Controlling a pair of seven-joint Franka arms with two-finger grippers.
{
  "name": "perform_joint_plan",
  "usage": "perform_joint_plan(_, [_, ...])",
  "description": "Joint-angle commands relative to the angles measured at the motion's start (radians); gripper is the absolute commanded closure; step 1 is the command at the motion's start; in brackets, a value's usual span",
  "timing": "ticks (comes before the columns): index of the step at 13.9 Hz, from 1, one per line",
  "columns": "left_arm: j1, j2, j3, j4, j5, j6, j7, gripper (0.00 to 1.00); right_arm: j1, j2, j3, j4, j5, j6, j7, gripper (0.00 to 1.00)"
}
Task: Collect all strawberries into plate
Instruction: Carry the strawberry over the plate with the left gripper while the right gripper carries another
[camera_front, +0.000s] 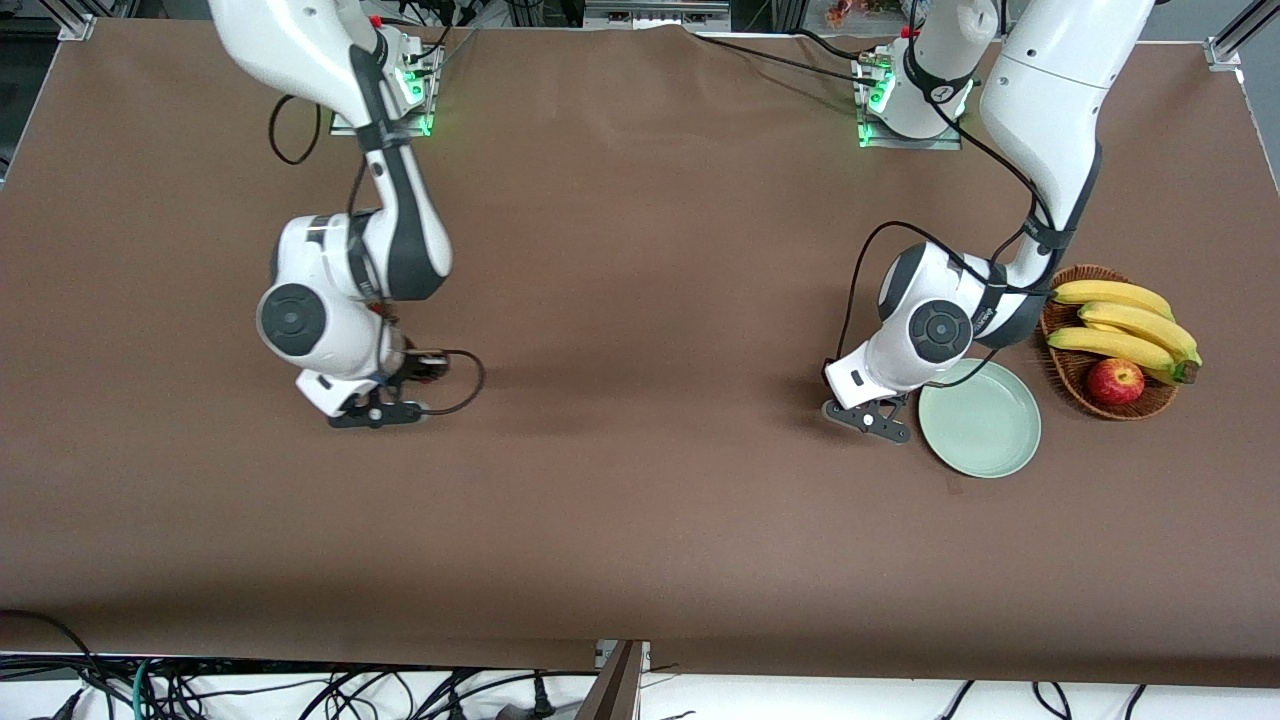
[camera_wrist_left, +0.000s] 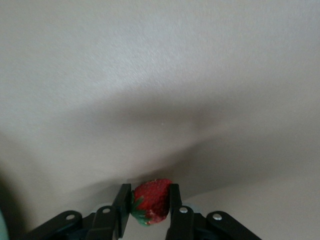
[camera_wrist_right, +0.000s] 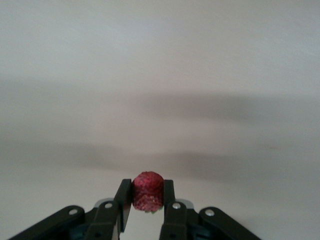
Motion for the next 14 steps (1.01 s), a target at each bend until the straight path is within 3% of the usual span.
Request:
perform_joint_plan(1, [0.01,-0.074,0.01,0.044,0.024,-0.148,0.011,0.96,0.001,0.139,0.1,0.227,0.011,-0.027,0.235,0.91])
perform_joint_plan(4, [0.065,-0.075,0.028,0.156,0.024,-0.311,0.175,0.97,0.001,0.26,0.216,0.435,0.01,0.008,0.499,0.91])
perform_joint_plan(6, [0.133,-0.071,0.033,0.163,0.024,-0.319,0.287,0.97,0.027,0.307,0.279,0.477,0.002,0.087,0.649,0.9])
perform_joint_plan(11, [0.282,0.009,0.03,0.163,0.066,-0.221,0.516,0.95,0.188,0.436,0.28,0.497,-0.002,0.377,0.895,0.9])
perform_joint_plan(13, [0.289,0.035,0.03,0.163,0.066,-0.206,0.542,0.95,0.198,0.446,0.281,0.512,-0.002,0.389,0.917,0.8])
perform_joint_plan(14, [0.291,0.04,0.03,0.161,0.065,-0.202,0.542,0.88,0.202,0.446,0.28,0.512,-0.002,0.39,0.923,0.72])
